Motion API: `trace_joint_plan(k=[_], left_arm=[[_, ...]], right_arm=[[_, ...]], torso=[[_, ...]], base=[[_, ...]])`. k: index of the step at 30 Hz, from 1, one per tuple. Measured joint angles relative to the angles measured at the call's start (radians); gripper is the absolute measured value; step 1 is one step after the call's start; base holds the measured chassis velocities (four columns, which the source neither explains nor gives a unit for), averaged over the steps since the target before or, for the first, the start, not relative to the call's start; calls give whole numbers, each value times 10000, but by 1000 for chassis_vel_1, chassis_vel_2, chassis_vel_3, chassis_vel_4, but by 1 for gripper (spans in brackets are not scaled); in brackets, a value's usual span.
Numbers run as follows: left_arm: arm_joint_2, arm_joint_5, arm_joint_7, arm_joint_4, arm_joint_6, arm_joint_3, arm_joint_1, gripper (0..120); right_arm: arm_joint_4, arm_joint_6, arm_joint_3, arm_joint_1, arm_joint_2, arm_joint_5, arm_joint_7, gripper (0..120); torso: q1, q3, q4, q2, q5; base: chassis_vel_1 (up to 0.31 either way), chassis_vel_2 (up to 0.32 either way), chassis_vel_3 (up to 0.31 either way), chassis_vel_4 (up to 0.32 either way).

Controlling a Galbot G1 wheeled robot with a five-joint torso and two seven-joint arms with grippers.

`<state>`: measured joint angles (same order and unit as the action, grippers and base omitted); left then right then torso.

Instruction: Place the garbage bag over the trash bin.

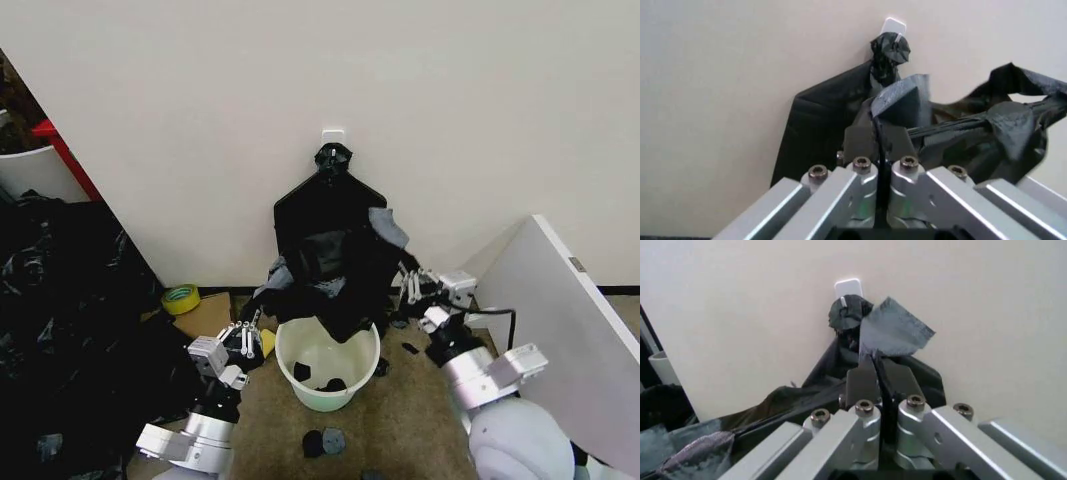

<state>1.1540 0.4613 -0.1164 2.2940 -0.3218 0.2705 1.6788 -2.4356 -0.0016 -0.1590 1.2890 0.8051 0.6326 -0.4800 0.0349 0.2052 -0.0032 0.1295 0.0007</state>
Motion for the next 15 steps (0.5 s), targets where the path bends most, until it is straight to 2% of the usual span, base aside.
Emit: trace_joint_plan(k=[7,15], left_arm=[[32,169,-149,264,132,-21,-47,0],[67,547,-203,964,190,113,42,0]], right_arm=[[-139,-126,2,180,-29,5,-12,0],[-348,-63,-29,243,35,-2,38,0]], torso=[[0,0,-1,0,0],[0,0,0,0,0]], base=[[0,0,0,0],[0,0,0,0]])
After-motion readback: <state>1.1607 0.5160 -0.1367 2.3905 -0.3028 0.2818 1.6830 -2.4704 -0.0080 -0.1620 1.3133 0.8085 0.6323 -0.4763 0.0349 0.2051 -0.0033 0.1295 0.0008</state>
